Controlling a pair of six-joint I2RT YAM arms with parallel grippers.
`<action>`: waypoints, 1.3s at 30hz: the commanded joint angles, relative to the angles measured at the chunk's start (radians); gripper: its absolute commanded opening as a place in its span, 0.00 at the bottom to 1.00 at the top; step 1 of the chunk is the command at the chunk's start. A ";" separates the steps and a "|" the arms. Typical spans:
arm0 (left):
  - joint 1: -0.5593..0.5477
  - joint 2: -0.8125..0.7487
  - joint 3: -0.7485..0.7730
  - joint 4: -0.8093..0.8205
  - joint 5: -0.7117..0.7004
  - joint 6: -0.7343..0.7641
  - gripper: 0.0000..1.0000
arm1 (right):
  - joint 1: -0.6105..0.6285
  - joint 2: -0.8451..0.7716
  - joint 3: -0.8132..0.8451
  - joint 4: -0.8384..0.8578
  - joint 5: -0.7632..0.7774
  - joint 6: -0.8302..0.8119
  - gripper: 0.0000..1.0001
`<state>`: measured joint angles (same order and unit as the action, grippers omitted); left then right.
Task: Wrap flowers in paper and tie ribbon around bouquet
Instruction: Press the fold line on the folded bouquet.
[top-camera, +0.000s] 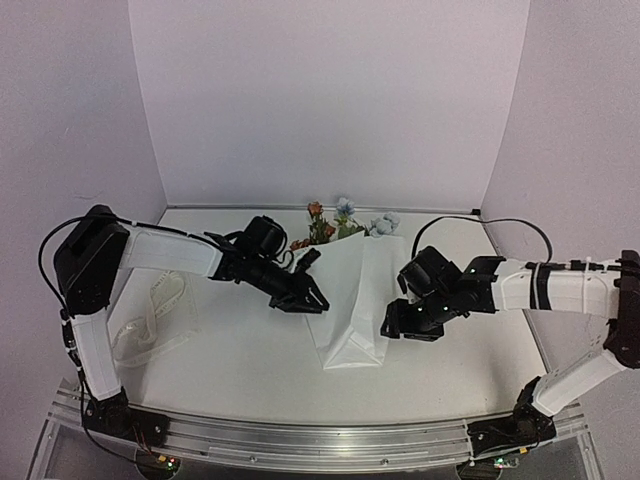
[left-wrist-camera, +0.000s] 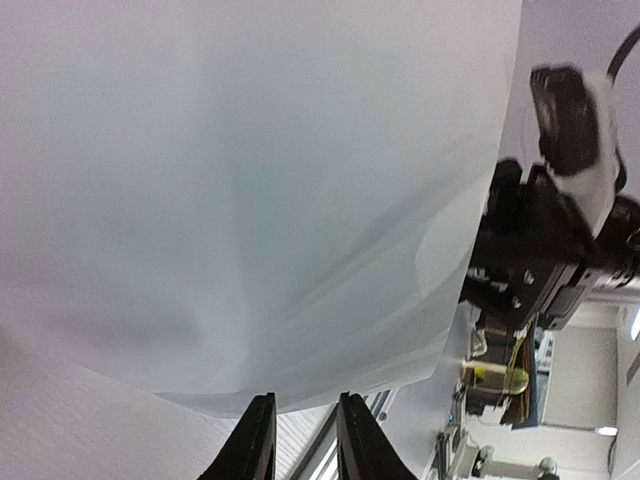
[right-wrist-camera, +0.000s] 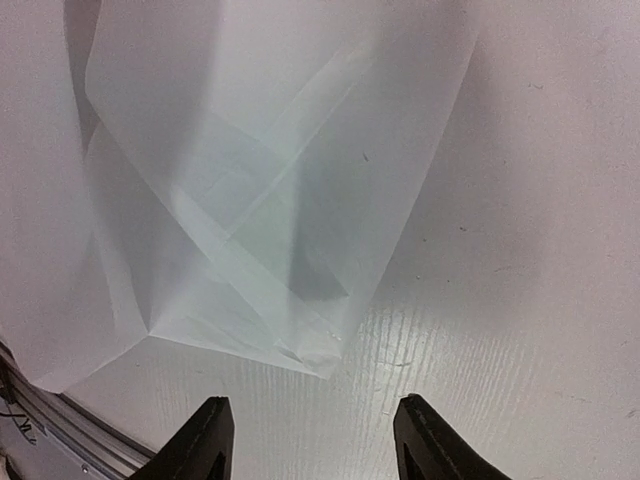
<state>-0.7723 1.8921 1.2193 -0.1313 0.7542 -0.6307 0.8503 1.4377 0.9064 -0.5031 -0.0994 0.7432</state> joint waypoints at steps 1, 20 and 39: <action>-0.079 0.046 0.013 0.019 0.029 0.043 0.21 | 0.020 -0.079 -0.015 -0.022 0.062 -0.018 0.56; -0.160 0.224 0.097 -0.113 0.078 0.109 0.20 | 0.086 0.125 0.046 0.231 -0.095 0.055 0.34; -0.161 0.270 0.042 -0.092 0.084 0.117 0.15 | 0.056 0.369 -0.102 0.834 -0.250 0.346 0.00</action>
<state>-0.9287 2.1457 1.2807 -0.2161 0.8350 -0.5377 0.9223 1.7551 0.8660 0.0924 -0.3128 0.9727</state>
